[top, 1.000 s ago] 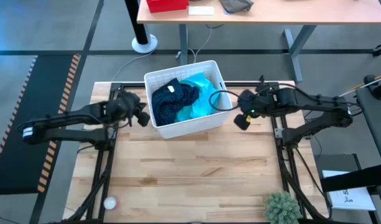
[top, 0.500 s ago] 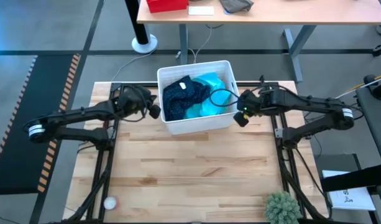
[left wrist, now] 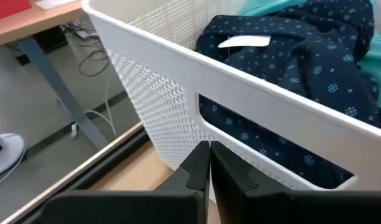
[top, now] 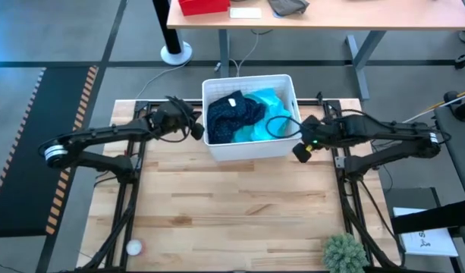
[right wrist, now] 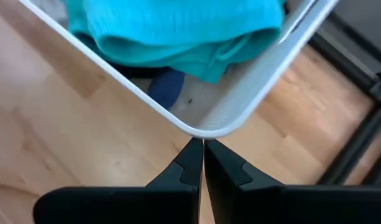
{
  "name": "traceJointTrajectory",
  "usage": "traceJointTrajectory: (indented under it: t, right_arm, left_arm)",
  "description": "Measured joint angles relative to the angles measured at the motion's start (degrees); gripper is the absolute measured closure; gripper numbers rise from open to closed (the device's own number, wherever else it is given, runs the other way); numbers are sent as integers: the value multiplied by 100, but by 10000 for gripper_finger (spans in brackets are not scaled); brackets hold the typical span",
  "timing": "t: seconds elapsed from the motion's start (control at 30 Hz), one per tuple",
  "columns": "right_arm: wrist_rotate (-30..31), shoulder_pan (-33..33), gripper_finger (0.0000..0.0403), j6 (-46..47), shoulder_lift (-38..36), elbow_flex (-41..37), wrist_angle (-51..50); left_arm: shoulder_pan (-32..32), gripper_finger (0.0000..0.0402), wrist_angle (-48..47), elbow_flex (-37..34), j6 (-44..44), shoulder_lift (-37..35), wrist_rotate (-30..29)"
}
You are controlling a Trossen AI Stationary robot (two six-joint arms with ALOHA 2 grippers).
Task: Sort clothes
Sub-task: Move the white bin to the top center of the table, then return to home position
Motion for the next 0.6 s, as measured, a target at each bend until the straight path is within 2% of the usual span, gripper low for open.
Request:
traceJointTrajectory:
  t: [0.2, 0.37, 0.47, 0.6]
  right_arm:
    - [560, 39, 403, 149, -712, -105, -136]
    - [823, 37, 403, 88, -1279, -550, -160]
    - [830, 39, 403, -360, -1615, -979, 277]
    - [551, 53, 403, -1308, -2128, -1534, 1520]
  left_arm:
    - [90, 402, -177, 208, 153, 84, 130]
    - [94, 402, -481, 235, 165, -453, 130]
    - [92, 402, -605, 208, 146, -953, 130]
    - [87, 402, -786, 171, 173, -1685, 374]
